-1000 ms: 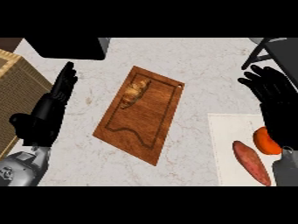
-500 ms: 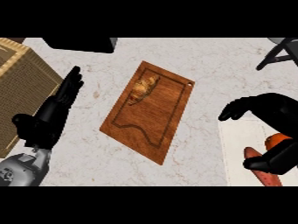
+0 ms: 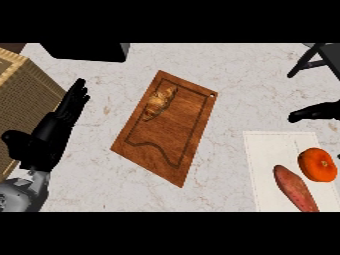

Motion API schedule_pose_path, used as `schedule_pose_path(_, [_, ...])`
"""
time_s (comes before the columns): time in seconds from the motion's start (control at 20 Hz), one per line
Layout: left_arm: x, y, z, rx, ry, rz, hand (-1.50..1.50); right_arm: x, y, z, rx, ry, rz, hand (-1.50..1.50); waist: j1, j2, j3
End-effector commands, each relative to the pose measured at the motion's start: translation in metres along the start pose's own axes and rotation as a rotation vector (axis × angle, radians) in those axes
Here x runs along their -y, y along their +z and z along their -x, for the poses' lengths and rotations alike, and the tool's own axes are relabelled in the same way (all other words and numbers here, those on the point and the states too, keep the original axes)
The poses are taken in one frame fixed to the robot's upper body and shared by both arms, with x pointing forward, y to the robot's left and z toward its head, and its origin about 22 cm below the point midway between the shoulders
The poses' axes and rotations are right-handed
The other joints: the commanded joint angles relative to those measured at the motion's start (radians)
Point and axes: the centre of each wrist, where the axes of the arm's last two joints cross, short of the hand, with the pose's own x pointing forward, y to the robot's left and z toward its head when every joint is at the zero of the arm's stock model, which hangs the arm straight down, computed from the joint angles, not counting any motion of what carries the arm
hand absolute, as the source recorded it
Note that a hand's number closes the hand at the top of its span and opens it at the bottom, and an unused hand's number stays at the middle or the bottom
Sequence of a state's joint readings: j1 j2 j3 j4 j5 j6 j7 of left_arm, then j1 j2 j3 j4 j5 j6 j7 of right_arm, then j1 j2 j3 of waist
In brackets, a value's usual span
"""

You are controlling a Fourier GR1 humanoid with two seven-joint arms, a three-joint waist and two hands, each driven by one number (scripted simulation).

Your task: Pick the squash from the placemat and place it in the tiered shelf

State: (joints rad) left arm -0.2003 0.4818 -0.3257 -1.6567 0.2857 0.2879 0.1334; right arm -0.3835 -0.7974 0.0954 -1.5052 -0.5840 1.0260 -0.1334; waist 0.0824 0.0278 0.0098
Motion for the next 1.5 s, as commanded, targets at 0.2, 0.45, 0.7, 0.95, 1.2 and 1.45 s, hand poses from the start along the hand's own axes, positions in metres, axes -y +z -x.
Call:
schedule_pose_path(0.2, [-0.014, -0.001, 0.003, 0.001, 0.013, -0.017, 0.00, 0.027, 0.003, -0.064, 0.022, 0.207, -0.252, -1.50, -0.012, -0.002, 0.002])
schedule_pose_path(0.45, [-0.016, 0.002, 0.003, -0.016, 0.022, -0.013, 0.00, 0.025, 0.001, -0.074, -0.026, 0.242, -0.313, -1.50, -0.011, -0.003, 0.003])
schedule_pose_path(0.7, [-0.026, 0.009, 0.019, -0.036, 0.009, -0.020, 0.00, 0.004, -0.021, -0.080, -0.055, 0.346, -0.372, -1.50, -0.029, -0.008, 0.001])
schedule_pose_path(0.95, [-0.016, 0.009, 0.019, -0.006, 0.013, -0.023, 0.00, -0.010, -0.032, -0.090, -0.112, 0.467, -0.382, -1.50, -0.029, -0.005, 0.004])
schedule_pose_path(1.2, [-0.022, 0.003, 0.007, -0.002, 0.008, -0.018, 0.00, -0.033, -0.046, -0.074, -0.123, 0.510, -0.399, -1.50, -0.031, -0.005, 0.005])
schedule_pose_path(1.45, [-0.024, 0.007, 0.008, 0.006, 0.016, -0.019, 0.00, -0.043, -0.048, -0.069, -0.179, 0.567, -0.430, -1.50, -0.023, -0.005, 0.004])
